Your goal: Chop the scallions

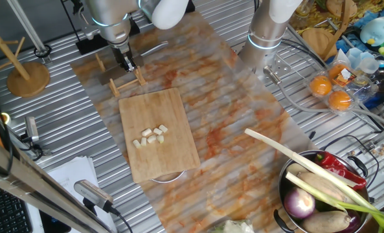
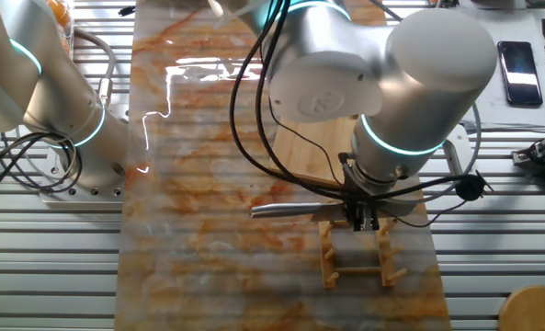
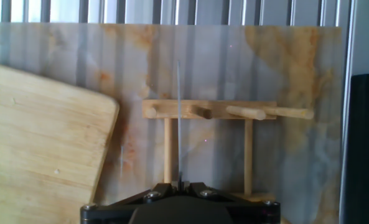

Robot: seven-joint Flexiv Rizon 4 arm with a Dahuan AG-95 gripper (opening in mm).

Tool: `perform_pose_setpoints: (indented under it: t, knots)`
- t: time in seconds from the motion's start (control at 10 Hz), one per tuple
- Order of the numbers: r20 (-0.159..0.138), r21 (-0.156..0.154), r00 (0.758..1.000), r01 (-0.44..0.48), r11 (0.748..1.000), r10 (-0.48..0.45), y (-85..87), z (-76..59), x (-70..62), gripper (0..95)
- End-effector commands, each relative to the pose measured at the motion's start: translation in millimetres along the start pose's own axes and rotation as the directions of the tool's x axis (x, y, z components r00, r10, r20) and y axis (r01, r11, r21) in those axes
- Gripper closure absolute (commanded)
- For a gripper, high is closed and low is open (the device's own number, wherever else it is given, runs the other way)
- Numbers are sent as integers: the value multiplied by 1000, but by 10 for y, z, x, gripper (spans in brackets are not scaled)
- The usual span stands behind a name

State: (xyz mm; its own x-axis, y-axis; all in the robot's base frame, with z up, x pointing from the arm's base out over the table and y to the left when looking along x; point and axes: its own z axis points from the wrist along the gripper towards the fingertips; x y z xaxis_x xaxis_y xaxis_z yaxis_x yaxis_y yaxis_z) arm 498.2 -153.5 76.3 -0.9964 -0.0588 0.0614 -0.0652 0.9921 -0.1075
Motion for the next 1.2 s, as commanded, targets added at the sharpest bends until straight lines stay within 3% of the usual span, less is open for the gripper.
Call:
perform_pose_setpoints:
  t: [0.1,1.2]
  knots:
    - [-1,0,1000,-3,1000,3,-5,23,-1,950]
    - [33,31,999,-3,1000,2,-4,224,5,950]
